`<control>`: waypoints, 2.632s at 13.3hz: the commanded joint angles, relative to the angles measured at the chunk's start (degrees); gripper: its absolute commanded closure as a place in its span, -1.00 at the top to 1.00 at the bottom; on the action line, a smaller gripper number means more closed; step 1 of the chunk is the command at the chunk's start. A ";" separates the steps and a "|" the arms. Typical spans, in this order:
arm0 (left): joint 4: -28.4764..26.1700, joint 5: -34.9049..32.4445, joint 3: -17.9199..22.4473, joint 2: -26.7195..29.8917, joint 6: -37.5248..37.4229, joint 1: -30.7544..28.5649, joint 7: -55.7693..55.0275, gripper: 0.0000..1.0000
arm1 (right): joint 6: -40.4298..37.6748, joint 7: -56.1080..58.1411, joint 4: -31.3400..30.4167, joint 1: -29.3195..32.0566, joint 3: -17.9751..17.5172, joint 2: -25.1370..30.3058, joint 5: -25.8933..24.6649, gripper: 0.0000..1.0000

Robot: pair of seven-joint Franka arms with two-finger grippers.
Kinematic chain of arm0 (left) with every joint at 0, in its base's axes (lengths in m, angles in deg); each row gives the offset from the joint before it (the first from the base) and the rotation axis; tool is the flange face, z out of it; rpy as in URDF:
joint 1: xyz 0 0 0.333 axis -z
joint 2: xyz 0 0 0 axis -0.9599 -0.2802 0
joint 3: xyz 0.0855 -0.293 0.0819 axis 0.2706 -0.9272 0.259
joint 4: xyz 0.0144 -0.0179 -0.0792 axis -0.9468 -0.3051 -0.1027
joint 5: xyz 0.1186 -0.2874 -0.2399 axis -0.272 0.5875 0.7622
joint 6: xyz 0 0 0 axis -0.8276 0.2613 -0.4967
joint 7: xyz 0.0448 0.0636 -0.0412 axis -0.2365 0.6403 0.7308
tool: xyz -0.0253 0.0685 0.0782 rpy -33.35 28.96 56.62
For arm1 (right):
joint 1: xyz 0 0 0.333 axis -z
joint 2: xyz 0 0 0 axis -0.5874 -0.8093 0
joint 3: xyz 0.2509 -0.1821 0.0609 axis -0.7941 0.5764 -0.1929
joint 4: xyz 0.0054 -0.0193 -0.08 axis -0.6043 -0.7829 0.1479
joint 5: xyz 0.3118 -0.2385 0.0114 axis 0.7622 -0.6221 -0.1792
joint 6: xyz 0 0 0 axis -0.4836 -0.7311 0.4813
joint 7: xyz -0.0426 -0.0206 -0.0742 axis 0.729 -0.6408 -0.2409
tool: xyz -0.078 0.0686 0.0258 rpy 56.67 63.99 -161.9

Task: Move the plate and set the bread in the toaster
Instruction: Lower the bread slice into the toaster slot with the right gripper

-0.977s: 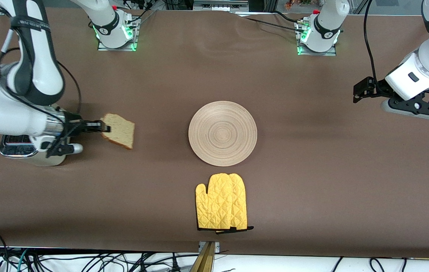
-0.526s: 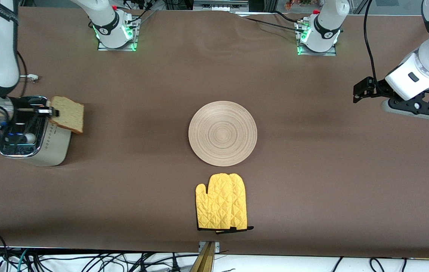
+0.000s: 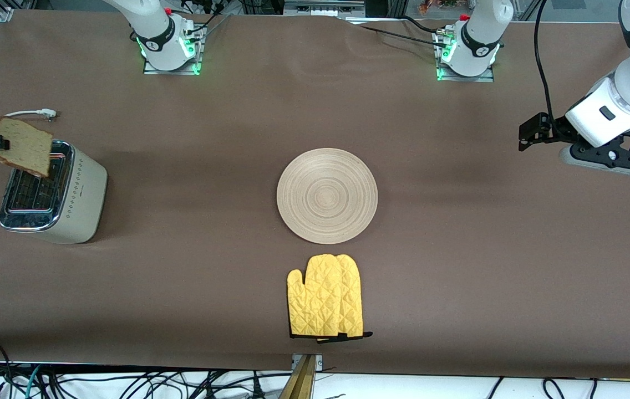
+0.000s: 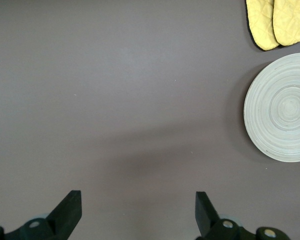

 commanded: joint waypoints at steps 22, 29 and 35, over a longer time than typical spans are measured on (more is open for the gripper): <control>0.26 1.30 0.24 0.01 0.07 -0.02 -0.28 1.00 | 14.54 4.37 0.42 2.54 1.91 -8.16 6.19 -0.84; 0.26 1.30 0.24 0.01 0.07 -0.02 -0.28 1.00 | 14.98 2.35 0.24 2.98 1.82 -10.00 7.52 -0.84; 0.26 1.38 0.24 0.01 0.07 -0.02 -0.28 1.00 | 18.49 2.52 -0.11 3.86 1.91 -13.34 9.81 -0.77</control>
